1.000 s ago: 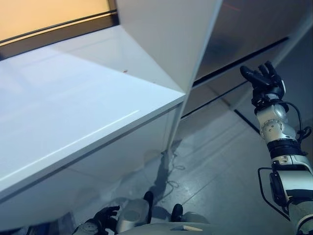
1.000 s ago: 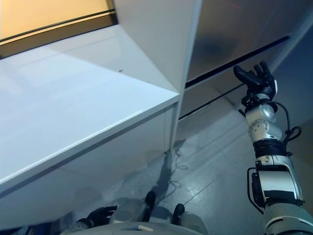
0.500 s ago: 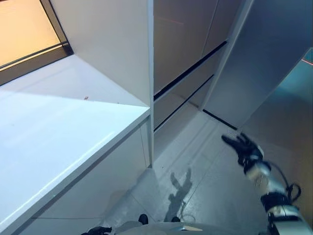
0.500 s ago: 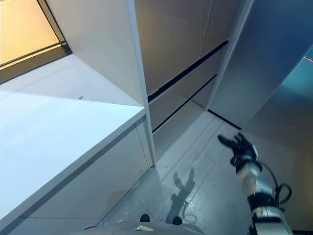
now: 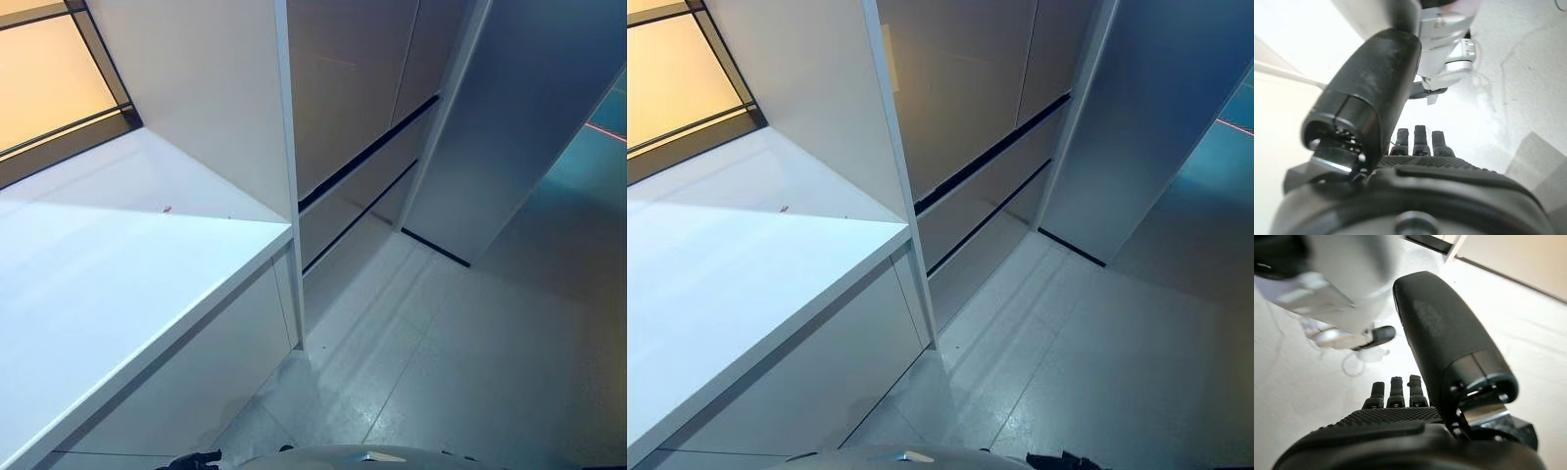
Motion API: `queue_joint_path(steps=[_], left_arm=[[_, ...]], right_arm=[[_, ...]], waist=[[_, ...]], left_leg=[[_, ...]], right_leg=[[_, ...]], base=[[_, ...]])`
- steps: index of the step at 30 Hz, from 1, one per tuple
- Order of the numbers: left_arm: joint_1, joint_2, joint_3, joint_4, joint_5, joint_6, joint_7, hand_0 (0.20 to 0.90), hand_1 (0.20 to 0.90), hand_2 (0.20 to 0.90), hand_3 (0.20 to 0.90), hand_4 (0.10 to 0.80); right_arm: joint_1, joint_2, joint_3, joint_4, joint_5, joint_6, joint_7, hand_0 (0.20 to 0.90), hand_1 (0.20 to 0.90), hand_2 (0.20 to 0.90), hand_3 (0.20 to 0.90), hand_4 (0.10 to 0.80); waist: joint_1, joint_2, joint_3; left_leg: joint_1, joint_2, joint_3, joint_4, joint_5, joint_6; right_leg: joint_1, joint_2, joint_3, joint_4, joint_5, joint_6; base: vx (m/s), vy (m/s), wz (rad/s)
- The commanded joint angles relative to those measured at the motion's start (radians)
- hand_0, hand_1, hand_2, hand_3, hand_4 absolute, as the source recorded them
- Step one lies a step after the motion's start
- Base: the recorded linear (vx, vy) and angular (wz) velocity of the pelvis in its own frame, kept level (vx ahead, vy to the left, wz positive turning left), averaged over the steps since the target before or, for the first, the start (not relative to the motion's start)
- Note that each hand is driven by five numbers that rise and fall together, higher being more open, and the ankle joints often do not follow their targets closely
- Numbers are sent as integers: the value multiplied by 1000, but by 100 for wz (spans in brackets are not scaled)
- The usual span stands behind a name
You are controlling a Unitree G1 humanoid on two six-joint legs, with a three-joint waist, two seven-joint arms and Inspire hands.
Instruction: Put drinks into fridge and close the fridge
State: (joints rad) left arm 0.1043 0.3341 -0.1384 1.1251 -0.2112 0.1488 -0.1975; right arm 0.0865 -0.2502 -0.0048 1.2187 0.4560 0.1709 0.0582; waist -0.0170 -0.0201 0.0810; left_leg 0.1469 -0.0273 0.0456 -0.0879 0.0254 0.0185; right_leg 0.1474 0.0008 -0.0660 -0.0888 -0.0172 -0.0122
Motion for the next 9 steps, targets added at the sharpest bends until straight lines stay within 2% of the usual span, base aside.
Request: queue_joint_path(steps=[1,3,4,9], left_arm=[[-72,-74,42,43,-65,-53,-25,900,900,900,900,800],[-70,-77,44,47,-70,-54,-22,900,900,900,900,800],[-67,-85,46,53,-74,-54,-16,900,900,900,900,800],[-81,-96,9,39,-67,-66,-4,900,900,900,900,800]], right_arm=[[-47,-10,-15,24,38,-13,46,900,900,900,900,800],[-45,-6,-11,26,32,-24,50,900,900,900,900,800],[-46,3,3,21,-8,-56,70,900,900,900,900,800],[-71,9,98,-4,-155,-84,127,900,900,900,900,800]], waist=[[-11,22,-7],[-12,24,-7],[-12,29,-8],[-4,34,-11]], left_leg=[[-44,-11,27,64,-83,4],[-43,-12,25,62,-82,5],[-41,-12,20,55,-78,4],[-41,-13,7,40,-68,0]], right_leg=[[-68,5,-39,75,-21,39],[-68,5,-38,75,-21,39],[-66,4,-39,75,-21,39],[-62,1,-49,68,-21,41]], base=[[2,62,1],[2,50,1],[3,63,1],[0,51,5]])
